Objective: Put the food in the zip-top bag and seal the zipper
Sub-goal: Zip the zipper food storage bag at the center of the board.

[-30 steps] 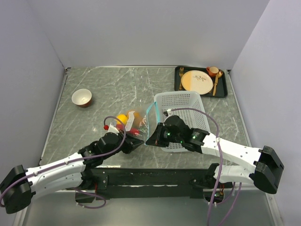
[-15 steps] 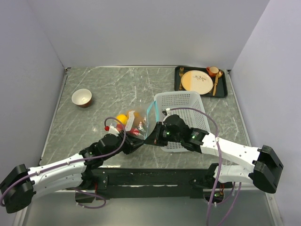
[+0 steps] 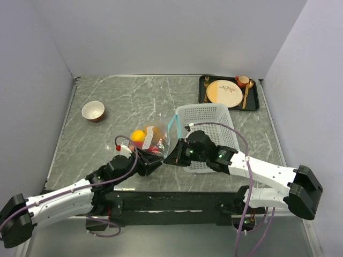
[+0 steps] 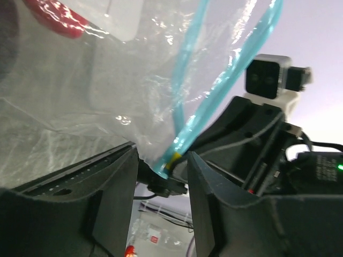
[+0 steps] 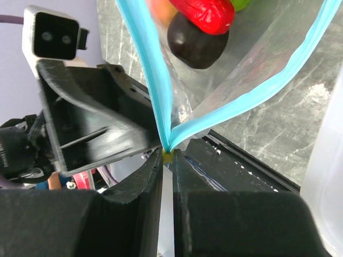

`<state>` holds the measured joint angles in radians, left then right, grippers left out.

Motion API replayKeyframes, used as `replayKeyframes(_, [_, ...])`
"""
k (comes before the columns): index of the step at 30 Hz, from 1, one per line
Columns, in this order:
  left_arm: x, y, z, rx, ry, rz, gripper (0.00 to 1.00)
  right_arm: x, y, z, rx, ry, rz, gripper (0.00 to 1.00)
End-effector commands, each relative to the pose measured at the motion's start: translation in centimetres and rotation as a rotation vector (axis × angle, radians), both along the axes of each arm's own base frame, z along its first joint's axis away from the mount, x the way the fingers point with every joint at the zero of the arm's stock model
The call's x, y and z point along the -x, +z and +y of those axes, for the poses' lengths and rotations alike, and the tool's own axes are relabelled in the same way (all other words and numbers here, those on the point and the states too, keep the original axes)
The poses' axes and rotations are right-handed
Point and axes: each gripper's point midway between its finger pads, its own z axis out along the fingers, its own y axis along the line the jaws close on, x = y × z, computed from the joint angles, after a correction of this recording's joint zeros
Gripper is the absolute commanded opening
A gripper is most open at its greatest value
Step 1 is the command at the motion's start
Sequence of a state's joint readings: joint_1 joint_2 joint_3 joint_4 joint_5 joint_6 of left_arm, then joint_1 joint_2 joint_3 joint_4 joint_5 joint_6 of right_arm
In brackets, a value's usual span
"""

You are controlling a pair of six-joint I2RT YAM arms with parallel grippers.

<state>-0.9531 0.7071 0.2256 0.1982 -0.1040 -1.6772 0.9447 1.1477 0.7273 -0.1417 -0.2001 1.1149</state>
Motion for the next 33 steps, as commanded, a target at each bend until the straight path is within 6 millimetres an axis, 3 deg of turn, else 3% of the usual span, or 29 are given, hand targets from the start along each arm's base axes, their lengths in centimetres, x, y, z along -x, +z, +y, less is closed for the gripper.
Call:
replayKeyframes(1, [-0.2,1.3,0.1,0.077,0.024,-0.012,0.47,-0.1,0.7,0.0,-0.027,-0.013,-0.018,0.06])
replayKeyframes(8, [0.2,1.4,-1.0,0.079,-0.019,0.004,0.45,-0.3,1.2,-0.2,-0.017,-0.027,-0.034,0.06])
replayKeyframes(15, [0.5,0.6,-0.3,0.084,0.012,0.043,0.49,-0.8,2.2,-0.7,-0.026,-0.059,-0.071,0.06])
replayKeyframes(20, [0.5,1.2,-0.4,0.134,0.018,0.039,0.50,-0.7,2.7,-0.1,-0.074,-0.046,-0.071,0.07])
replayKeyframes(33, [-0.7,2.0,-0.7,0.154,0.067,0.024,0.50,0.1,2.2,0.1,-0.080,-0.021,-0.049,0.06])
